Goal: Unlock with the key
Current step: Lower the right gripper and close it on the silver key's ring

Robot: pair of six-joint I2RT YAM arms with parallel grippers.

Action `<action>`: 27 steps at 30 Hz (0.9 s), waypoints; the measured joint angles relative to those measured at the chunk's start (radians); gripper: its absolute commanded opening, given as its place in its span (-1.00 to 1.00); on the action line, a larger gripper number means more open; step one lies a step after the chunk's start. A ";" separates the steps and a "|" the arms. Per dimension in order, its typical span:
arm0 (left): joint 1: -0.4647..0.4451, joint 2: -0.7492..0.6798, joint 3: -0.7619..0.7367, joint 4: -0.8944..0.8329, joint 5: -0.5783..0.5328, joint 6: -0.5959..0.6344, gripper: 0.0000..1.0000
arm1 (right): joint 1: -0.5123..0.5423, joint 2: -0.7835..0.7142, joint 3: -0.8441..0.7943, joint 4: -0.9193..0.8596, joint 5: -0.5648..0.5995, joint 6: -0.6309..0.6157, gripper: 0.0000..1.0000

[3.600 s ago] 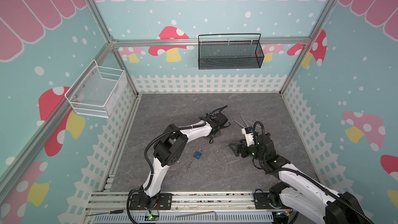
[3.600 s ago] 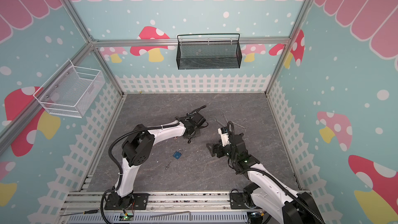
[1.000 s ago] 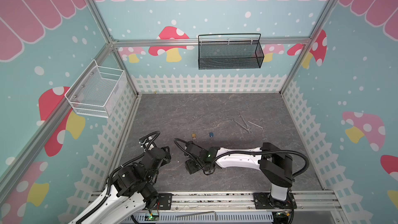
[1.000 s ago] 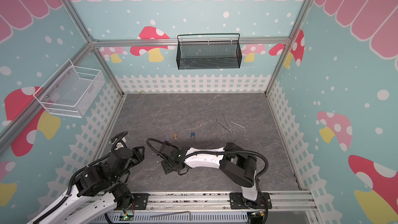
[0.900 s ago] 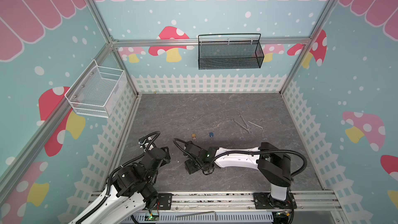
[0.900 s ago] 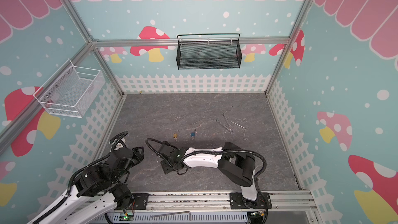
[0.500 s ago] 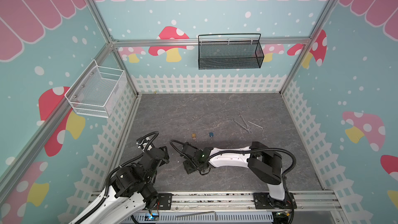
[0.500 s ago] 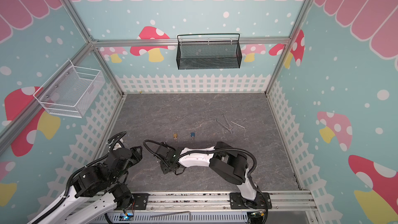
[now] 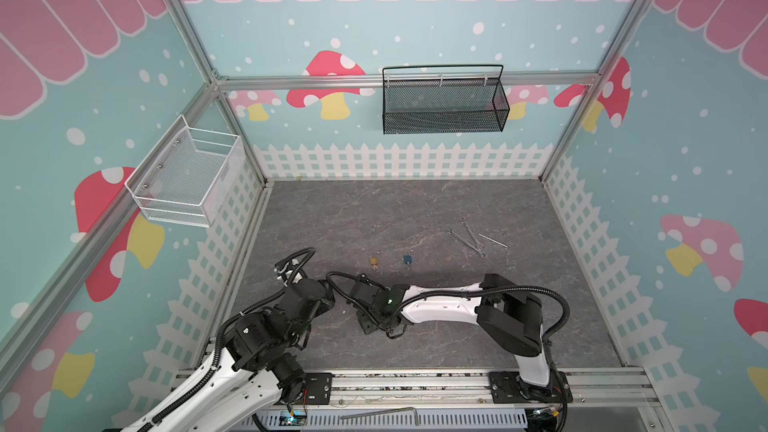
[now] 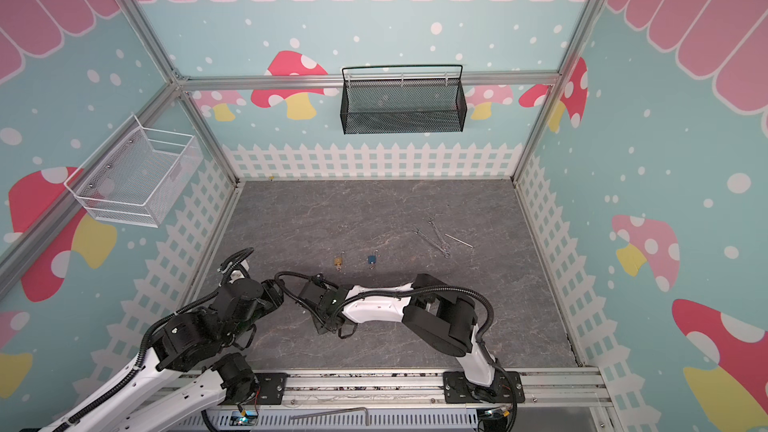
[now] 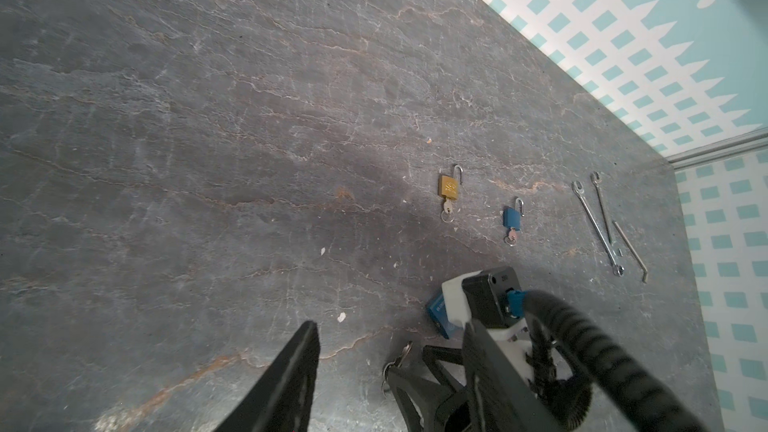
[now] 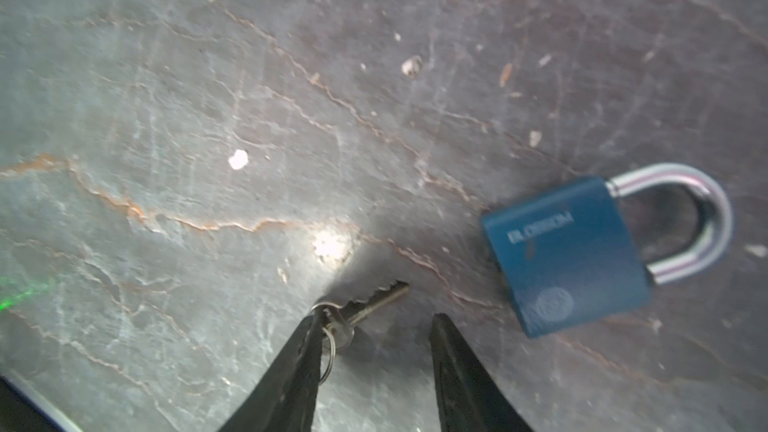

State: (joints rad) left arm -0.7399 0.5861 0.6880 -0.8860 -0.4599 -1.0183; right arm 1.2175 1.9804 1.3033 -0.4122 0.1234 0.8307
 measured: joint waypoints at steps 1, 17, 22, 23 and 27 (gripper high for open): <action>0.000 0.003 0.000 0.008 0.007 0.000 0.09 | 0.000 -0.014 -0.018 -0.002 0.002 -0.002 -0.08; 0.000 0.064 0.000 0.144 0.094 -0.008 0.07 | -0.010 -0.196 -0.175 -0.005 -0.082 -0.056 -0.18; 0.000 0.056 -0.002 0.163 0.115 -0.027 0.06 | -0.014 -0.196 -0.175 -0.013 -0.089 -0.090 -0.16; 0.000 0.054 -0.003 0.167 0.118 -0.028 0.05 | -0.015 -0.196 -0.176 -0.018 -0.088 -0.093 -0.16; 0.000 0.054 -0.015 0.187 0.150 -0.036 0.05 | -0.019 -0.212 -0.217 -0.035 -0.092 -0.087 -0.17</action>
State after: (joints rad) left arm -0.7399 0.6403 0.6727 -0.6987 -0.3103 -1.0546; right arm 1.1988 1.7687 1.0866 -0.4477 0.0311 0.7433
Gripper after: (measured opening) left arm 0.525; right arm 0.418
